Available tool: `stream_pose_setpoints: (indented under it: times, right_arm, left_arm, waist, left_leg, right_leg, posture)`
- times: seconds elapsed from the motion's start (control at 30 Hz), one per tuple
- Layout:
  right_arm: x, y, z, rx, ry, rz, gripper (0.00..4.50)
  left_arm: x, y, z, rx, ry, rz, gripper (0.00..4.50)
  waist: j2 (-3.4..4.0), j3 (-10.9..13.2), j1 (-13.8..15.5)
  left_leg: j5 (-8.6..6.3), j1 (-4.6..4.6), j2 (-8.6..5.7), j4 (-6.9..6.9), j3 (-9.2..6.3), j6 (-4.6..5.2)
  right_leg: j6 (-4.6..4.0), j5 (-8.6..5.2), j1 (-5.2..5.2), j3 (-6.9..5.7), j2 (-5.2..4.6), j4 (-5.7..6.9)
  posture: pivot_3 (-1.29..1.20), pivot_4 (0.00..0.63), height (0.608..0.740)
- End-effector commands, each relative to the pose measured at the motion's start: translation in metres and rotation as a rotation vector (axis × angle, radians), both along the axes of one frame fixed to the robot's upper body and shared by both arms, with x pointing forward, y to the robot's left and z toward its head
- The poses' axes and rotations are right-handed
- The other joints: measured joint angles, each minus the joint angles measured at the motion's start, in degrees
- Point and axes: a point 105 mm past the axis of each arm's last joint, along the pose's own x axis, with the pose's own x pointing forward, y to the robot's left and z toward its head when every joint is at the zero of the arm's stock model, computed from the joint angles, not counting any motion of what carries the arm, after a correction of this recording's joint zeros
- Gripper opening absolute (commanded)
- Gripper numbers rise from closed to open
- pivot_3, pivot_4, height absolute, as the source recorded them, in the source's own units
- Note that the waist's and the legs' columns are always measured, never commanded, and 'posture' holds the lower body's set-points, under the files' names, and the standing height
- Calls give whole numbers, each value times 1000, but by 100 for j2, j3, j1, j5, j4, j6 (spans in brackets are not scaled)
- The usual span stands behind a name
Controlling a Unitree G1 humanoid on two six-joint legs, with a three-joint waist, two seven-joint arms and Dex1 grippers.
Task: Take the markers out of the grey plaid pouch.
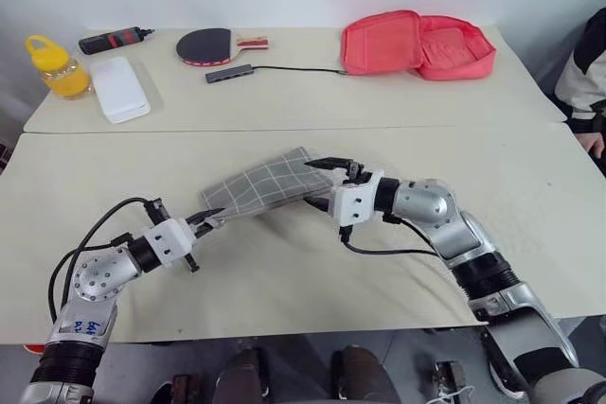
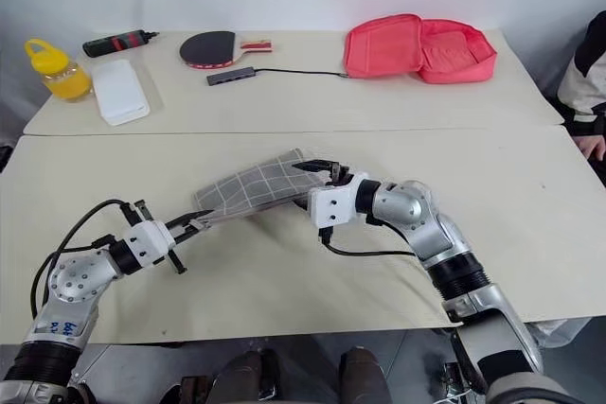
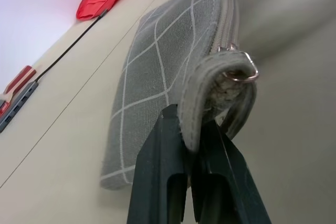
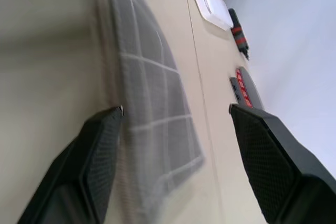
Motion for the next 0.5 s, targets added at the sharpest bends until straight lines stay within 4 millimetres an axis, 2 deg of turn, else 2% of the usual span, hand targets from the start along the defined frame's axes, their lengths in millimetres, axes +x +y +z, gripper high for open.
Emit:
stream_pose_setpoints:
  times: [0.03,0.23,0.37,0.5]
  right_arm:
    - [0,1,-2,-25,-35,20,3393]
    - [-10,7,4,18,-3,79,3393]
    - [-11,10,13,134,65,82,3393]
    - [-5,3,-5,47,74,33,3393]
  left_arm:
    - [-2,-5,13,-20,-47,-18,0]
    - [-1,-4,12,-20,-35,1,0]
    - [0,-5,12,-28,-34,2,0]
    - [-1,-9,17,-72,-40,-3,0]
  waist:
    - [-1,1,3]
    - [-1,1,7]
    - [-1,1,9]
    - [-1,1,22]
  left_leg:
    - [0,-1,0,-1,0,0]
    - [0,-1,0,0,0,0]
    - [0,-1,0,1,-1,1]
    - [0,-1,0,3,-2,1]
  right_leg:
    - [0,0,0,0,0,-1]
    - [0,0,0,1,0,0]
    - [0,0,1,1,0,0]
    - [0,0,2,0,-1,0]
  posture:
    - [0,150,740]
    - [0,150,740]
    - [0,150,740]
    - [0,150,740]
